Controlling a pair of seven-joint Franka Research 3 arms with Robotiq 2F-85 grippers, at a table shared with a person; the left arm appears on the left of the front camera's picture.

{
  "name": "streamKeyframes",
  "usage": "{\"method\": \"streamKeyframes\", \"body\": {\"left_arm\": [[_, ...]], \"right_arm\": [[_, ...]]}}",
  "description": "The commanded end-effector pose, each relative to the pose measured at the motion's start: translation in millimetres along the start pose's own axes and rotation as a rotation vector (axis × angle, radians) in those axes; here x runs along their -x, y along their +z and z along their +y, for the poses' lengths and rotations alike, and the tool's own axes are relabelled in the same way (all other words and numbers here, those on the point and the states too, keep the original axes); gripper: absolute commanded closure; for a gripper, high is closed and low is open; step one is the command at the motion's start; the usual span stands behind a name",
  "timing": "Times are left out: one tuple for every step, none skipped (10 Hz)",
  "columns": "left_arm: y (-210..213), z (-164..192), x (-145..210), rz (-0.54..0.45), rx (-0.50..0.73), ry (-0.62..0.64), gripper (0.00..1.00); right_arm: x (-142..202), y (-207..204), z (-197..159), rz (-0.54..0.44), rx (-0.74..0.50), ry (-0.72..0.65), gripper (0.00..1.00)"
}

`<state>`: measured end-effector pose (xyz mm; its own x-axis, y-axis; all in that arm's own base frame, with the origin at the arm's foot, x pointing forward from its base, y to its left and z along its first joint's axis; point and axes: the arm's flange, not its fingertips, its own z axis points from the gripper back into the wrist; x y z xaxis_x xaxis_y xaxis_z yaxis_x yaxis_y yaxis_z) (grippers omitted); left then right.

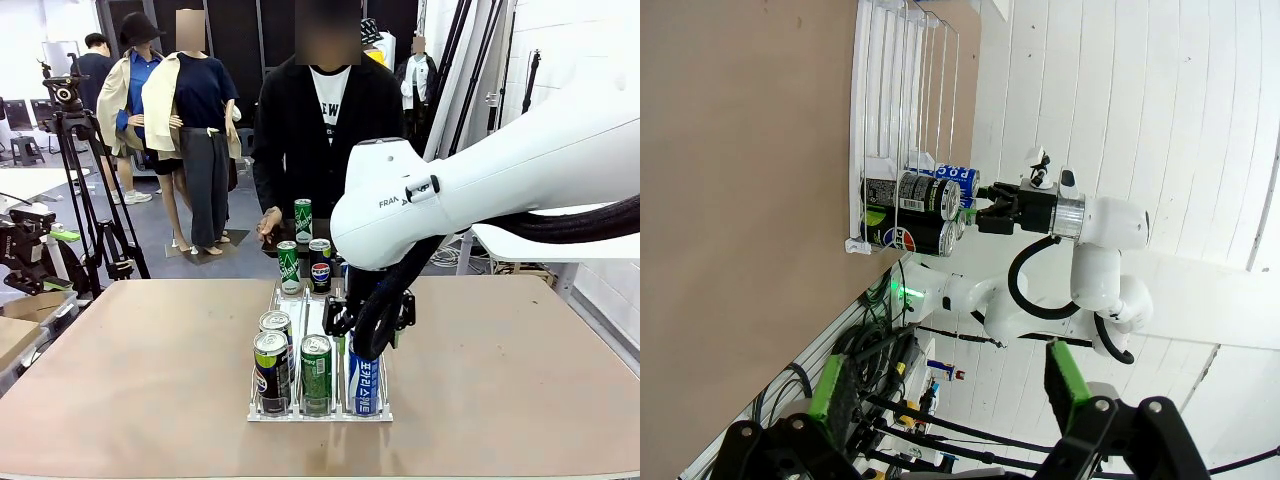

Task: Retrieve and hand over the desired beverage to the person.
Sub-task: Pick up another can of the same type that the person held from the Automatic Can Dispenser.

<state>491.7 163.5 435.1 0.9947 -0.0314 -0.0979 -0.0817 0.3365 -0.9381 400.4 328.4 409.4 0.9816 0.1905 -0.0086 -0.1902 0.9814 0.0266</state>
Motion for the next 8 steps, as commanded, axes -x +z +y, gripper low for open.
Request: {"method": "streamKeyframes", "body": {"left_arm": [[-1.0,-0.1,2.2,-0.014,-0.007,0.000,0.00],[-1.0,-0.1,2.2,-0.014,-0.007,0.000,0.00],[-1.0,-0.1,2.2,-0.014,-0.007,0.000,0.00],[-1.0,-0.1,2.2,-0.014,-0.007,0.000,0.00],[-1.0,-0.1,2.2,-0.014,-0.007,0.000,0.00],[-1.0,-0.1,2.2,-0.014,-0.007,0.000,0.00],[-1.0,-0.1,2.2,-0.014,-0.007,0.000,0.00],[-1.0,-0.1,2.2,-0.014,-0.007,0.000,0.00]], "right_arm": [[-4.8,1.3,4.2,-0.014,0.034,-0.027,0.00],[-4.3,1.2,3.5,-0.015,0.035,-0.026,0.00],[-1.2,2.5,3.1,-0.038,0.026,-0.006,0.00],[-1.0,0.4,-1.1,-0.001,0.000,-0.004,0.00],[-1.0,0.4,-1.1,-0.001,0.000,-0.004,0.00],[-1.0,0.4,-1.1,-0.001,0.000,-0.004,0.00],[-1.0,0.4,-1.1,-0.001,0.000,-0.004,0.00],[-1.0,0.4,-1.1,-0.001,0.000,-0.004,0.00]]}}
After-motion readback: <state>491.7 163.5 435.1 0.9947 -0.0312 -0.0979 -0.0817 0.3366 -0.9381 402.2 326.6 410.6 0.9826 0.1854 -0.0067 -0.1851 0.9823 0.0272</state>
